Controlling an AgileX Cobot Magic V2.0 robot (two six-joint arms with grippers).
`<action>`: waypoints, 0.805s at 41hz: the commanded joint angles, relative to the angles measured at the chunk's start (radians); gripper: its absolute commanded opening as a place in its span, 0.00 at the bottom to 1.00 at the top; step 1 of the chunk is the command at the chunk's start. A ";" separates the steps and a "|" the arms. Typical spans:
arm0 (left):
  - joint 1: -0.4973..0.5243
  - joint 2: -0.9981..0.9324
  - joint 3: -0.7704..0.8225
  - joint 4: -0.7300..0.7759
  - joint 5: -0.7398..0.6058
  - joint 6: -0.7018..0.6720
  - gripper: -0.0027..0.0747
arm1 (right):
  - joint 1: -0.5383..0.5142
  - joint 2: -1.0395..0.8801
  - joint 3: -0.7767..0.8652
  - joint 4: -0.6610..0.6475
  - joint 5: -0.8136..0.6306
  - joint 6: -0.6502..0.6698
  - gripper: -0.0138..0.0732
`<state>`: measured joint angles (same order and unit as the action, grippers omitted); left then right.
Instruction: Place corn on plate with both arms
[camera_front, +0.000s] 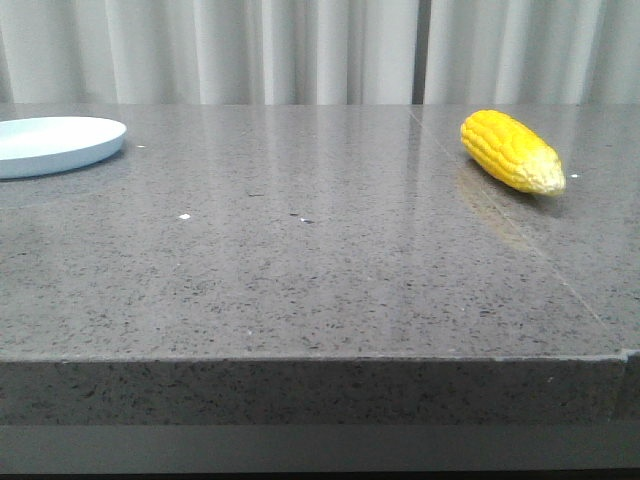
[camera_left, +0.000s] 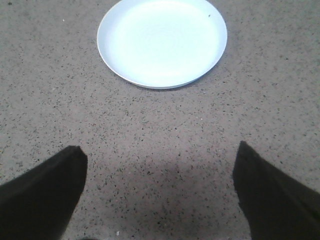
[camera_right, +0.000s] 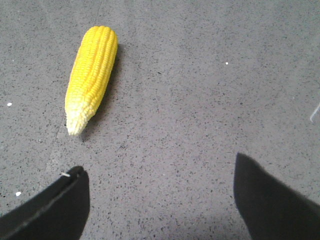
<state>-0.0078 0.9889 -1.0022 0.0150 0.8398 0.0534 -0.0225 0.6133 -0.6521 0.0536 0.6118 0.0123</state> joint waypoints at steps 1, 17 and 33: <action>0.024 0.077 -0.096 0.004 -0.019 0.002 0.79 | 0.002 0.006 -0.032 0.005 -0.079 -0.007 0.86; 0.283 0.448 -0.327 -0.428 0.010 0.312 0.79 | 0.002 0.006 -0.032 0.005 -0.079 -0.007 0.86; 0.298 0.735 -0.544 -0.487 0.008 0.314 0.71 | 0.002 0.006 -0.032 0.005 -0.079 -0.007 0.86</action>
<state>0.2908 1.7205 -1.4726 -0.4228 0.8925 0.3629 -0.0225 0.6133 -0.6521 0.0552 0.6080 0.0123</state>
